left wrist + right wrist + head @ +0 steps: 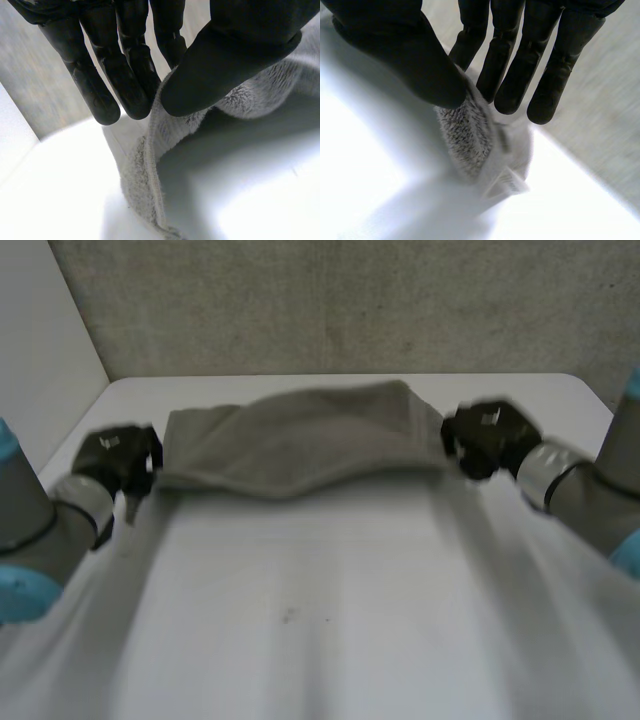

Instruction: Fold the towel.

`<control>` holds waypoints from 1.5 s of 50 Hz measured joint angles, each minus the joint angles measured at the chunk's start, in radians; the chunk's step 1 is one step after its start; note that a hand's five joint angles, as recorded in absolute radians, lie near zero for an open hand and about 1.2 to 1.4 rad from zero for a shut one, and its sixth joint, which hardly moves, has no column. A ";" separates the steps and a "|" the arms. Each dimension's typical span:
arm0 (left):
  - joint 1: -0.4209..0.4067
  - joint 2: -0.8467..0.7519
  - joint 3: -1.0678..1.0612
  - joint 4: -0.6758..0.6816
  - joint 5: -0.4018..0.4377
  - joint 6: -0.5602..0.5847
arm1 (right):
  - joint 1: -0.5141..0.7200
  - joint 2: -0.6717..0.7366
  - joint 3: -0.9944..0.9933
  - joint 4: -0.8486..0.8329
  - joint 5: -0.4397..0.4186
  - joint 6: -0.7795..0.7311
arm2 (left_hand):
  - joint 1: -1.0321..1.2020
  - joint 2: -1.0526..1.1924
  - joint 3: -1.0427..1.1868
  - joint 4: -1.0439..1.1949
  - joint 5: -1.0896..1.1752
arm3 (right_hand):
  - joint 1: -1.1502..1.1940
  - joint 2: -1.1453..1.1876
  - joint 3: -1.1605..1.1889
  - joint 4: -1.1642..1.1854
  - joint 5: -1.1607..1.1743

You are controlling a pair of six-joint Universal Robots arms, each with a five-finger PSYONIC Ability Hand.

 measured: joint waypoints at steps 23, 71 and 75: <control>0.043 0.018 -0.186 0.125 -0.001 0.116 | -0.047 0.116 0.142 -0.092 0.012 0.196 | 0.000 0.000 0.000 0.000 0.000 | -0.550 -0.441 -0.453 -0.456 -0.411; 0.051 -0.124 -0.138 0.180 0.002 0.108 | -0.094 0.076 0.151 -0.197 0.129 0.107 | -0.319 -0.351 -0.348 -0.349 -0.342 | -0.006 -0.004 -0.005 -0.004 -0.002; 0.053 -0.123 -0.140 0.179 0.001 0.108 | -0.106 0.069 0.151 -0.195 0.131 0.106 | -0.309 -0.331 -0.330 -0.339 -0.335 | -0.006 -0.004 -0.005 -0.004 -0.001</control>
